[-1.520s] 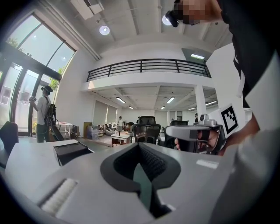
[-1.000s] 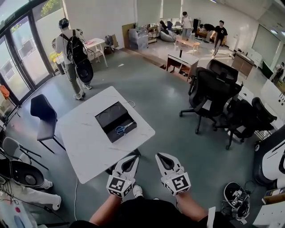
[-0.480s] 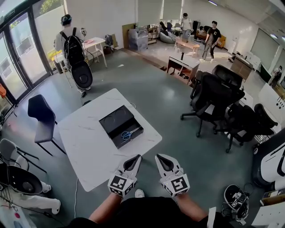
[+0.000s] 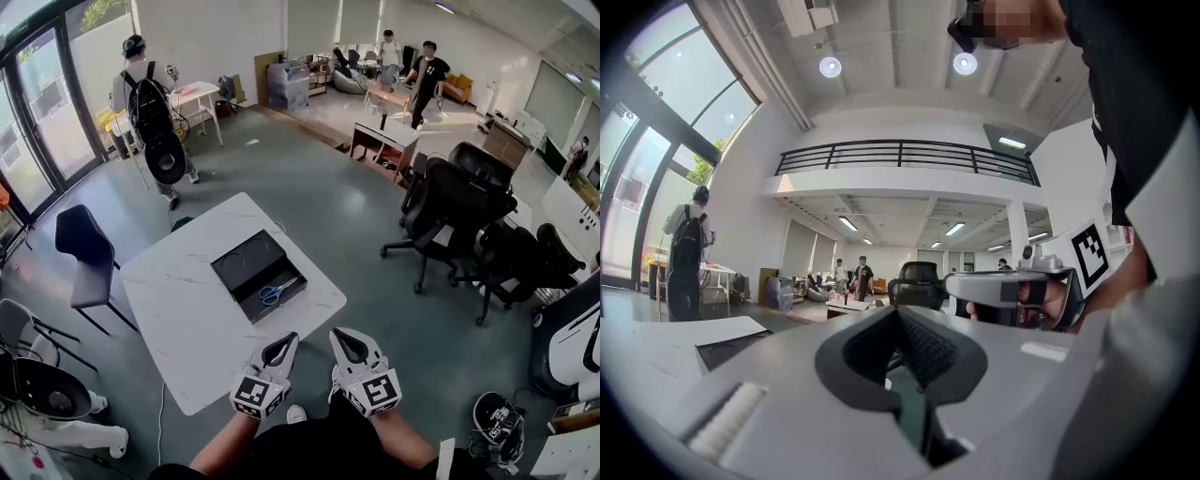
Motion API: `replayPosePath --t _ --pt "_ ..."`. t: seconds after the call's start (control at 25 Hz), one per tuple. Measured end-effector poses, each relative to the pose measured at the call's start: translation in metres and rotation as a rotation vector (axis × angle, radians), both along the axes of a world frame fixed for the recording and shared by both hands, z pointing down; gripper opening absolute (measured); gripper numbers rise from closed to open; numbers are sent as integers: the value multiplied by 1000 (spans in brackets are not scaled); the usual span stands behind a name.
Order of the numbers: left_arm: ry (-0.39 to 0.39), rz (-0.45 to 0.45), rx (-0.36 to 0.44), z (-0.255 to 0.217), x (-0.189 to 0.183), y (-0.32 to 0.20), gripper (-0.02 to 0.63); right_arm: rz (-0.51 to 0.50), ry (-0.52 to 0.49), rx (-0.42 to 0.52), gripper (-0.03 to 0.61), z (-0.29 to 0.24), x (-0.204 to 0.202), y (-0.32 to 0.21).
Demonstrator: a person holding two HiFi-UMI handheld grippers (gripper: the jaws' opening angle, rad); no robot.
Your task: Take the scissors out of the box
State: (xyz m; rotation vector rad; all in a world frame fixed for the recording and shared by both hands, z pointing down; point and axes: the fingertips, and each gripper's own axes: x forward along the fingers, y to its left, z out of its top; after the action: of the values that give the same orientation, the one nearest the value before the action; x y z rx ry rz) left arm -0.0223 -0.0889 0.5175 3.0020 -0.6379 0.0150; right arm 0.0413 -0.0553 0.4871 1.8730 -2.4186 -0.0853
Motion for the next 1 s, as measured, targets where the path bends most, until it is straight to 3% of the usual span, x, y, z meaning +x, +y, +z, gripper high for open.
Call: replayPosePath --t 0.28,0.56,1.0 --pt "1 -62 -12 6 3 -28 9 -63 -2 -6 6 6 5 -32" --pt "33 -177 5 -11 14 -87 9 -134 -9 11 6 2 29 -86" --pt "-29 -334 -11 -2 38 -148 9 -310 -31 -14 6 6 63 -165"
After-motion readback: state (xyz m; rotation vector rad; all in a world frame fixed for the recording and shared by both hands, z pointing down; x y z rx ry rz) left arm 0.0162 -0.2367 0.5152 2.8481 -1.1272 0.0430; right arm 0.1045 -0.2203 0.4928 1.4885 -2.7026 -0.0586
